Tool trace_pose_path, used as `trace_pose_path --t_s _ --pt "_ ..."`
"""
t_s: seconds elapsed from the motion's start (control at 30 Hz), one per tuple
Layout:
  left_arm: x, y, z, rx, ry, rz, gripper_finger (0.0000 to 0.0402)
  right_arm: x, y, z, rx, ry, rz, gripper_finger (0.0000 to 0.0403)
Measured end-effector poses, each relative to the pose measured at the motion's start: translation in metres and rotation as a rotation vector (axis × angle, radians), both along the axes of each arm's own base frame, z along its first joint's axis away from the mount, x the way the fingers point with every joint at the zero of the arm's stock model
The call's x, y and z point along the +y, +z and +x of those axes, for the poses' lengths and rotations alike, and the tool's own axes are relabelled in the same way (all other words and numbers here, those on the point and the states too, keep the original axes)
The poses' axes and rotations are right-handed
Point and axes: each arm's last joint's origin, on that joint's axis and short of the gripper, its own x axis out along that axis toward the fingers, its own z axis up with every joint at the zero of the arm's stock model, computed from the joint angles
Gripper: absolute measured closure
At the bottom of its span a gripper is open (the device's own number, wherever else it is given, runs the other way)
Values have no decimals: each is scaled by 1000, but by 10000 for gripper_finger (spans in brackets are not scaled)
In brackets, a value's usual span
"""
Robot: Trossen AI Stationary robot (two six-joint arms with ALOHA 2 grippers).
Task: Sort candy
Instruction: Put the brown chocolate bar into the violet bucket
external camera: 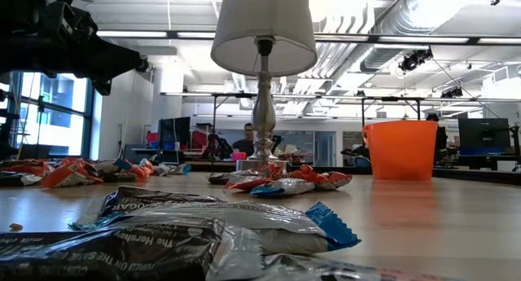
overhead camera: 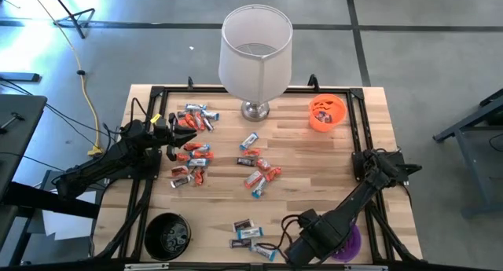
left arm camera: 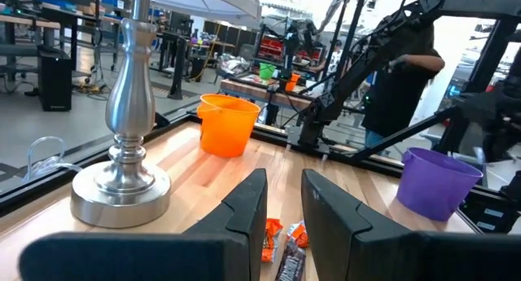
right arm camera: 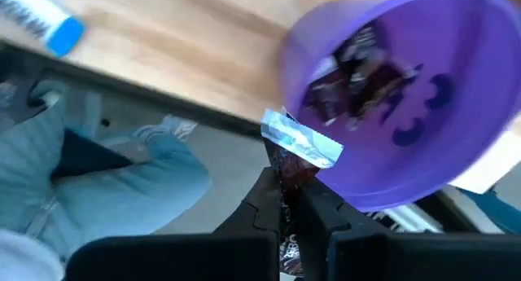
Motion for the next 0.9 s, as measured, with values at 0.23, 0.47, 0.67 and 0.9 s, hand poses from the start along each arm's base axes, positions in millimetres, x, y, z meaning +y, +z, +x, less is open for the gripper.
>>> trace_pose_path --t_s 0.23,0.47,0.67,0.9 --pt "0 0 0 0 0 0 337 -25 -4 -35 72 -31 -76 398" --pt "0 0 0 0 0 0 337 -34 -16 -60 -16 -80 -78 397" --pt "0 0 0 0 0 0 337 -35 -26 -69 -12 -95 -14 351" --pt "0 0 0 0 0 0 337 -36 -25 -67 4 -80 24 276"
